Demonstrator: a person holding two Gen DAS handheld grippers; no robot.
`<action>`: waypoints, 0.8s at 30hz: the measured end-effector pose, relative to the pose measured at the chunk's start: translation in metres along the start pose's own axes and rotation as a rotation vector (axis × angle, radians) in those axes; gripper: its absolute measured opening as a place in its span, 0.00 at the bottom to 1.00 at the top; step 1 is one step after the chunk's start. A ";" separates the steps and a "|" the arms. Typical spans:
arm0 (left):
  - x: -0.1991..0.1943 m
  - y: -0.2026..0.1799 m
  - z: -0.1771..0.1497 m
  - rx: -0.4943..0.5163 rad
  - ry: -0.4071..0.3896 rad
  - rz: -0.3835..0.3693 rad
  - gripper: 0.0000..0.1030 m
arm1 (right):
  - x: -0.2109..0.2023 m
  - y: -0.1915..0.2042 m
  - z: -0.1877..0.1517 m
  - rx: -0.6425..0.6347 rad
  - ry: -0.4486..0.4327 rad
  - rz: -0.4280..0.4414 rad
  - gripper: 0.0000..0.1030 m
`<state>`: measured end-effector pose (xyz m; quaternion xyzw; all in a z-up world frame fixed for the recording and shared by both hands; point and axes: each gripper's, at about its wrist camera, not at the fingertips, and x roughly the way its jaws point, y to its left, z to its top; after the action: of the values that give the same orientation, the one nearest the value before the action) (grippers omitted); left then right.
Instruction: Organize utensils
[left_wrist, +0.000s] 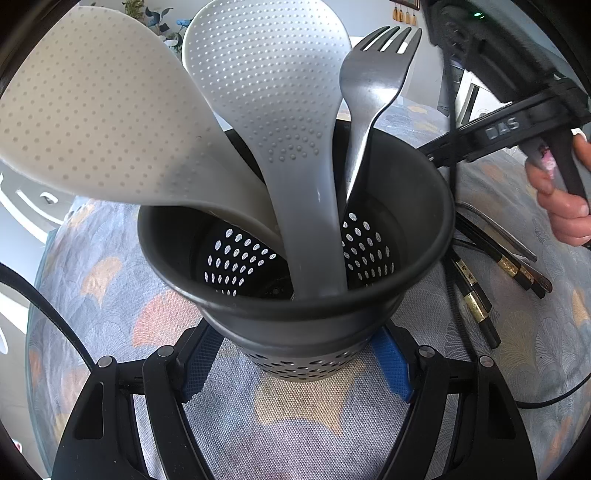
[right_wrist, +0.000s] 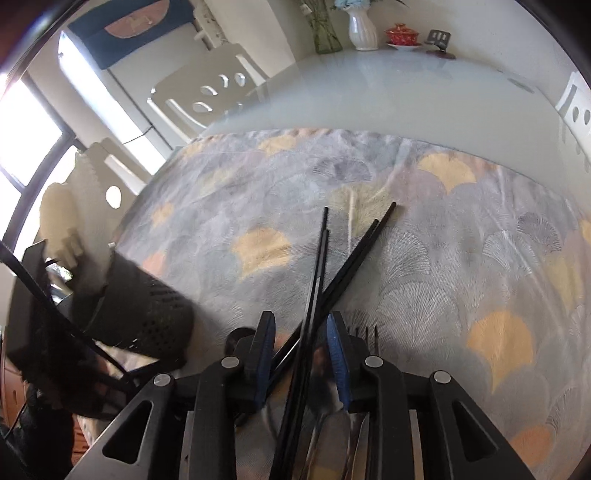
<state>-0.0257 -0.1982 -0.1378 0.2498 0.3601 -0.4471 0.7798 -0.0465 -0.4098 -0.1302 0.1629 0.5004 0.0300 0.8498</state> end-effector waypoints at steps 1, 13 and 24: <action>0.000 0.000 0.000 0.000 0.000 0.000 0.73 | 0.003 -0.002 0.001 0.005 0.002 0.002 0.27; 0.001 -0.001 0.000 -0.003 0.002 -0.004 0.73 | -0.007 -0.004 -0.010 -0.004 -0.068 0.019 0.07; 0.000 -0.001 0.001 -0.022 0.010 -0.029 0.73 | -0.067 0.001 -0.027 0.016 -0.134 0.072 0.06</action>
<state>-0.0264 -0.1989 -0.1372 0.2383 0.3727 -0.4532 0.7739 -0.1031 -0.4164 -0.0851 0.1893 0.4366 0.0455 0.8784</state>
